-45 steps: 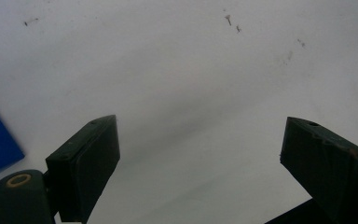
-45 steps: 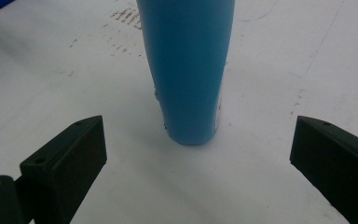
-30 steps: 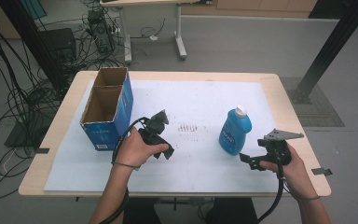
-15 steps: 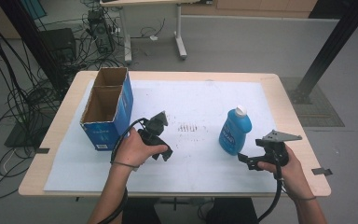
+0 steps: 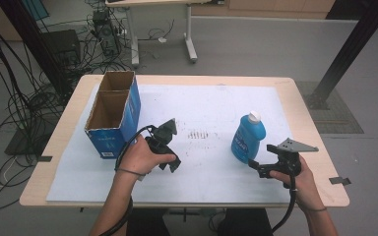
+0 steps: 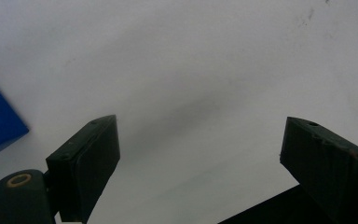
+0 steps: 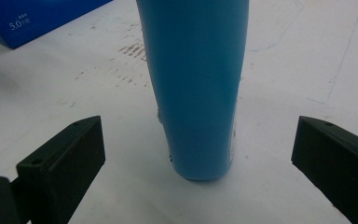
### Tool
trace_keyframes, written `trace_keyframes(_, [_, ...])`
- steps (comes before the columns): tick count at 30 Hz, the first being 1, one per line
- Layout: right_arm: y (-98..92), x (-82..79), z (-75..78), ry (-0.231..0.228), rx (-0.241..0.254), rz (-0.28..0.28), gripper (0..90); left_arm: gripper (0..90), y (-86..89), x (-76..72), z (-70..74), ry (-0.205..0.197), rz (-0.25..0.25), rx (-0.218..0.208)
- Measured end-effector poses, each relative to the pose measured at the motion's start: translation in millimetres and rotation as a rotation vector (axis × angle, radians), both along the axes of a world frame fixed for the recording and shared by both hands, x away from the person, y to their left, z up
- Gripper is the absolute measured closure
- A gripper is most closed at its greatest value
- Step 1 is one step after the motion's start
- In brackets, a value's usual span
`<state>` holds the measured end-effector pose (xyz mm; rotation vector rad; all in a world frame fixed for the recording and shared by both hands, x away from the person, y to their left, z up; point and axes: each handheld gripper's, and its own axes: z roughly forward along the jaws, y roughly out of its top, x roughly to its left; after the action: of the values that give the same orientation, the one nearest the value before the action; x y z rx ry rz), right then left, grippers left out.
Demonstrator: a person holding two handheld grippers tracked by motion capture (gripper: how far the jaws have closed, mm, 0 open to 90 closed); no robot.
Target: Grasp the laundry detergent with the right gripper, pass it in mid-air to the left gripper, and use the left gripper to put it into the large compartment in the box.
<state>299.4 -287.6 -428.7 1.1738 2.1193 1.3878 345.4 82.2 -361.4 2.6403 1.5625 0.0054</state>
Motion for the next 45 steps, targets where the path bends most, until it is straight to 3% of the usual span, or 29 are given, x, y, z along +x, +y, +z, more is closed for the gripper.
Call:
trace_keyframes(23, [5.9,5.1,-20.8,-0.047,0.081,-0.011,1.7,12.3,2.8,-2.6,1.0,0.001,0.000,-0.005])
trace_keyframes(45, [17.8,14.8,-30.2,-0.079,0.095,-0.039,1.9,12.3,5.3,-4.8,-1.2,0.009,-0.002,-0.012])
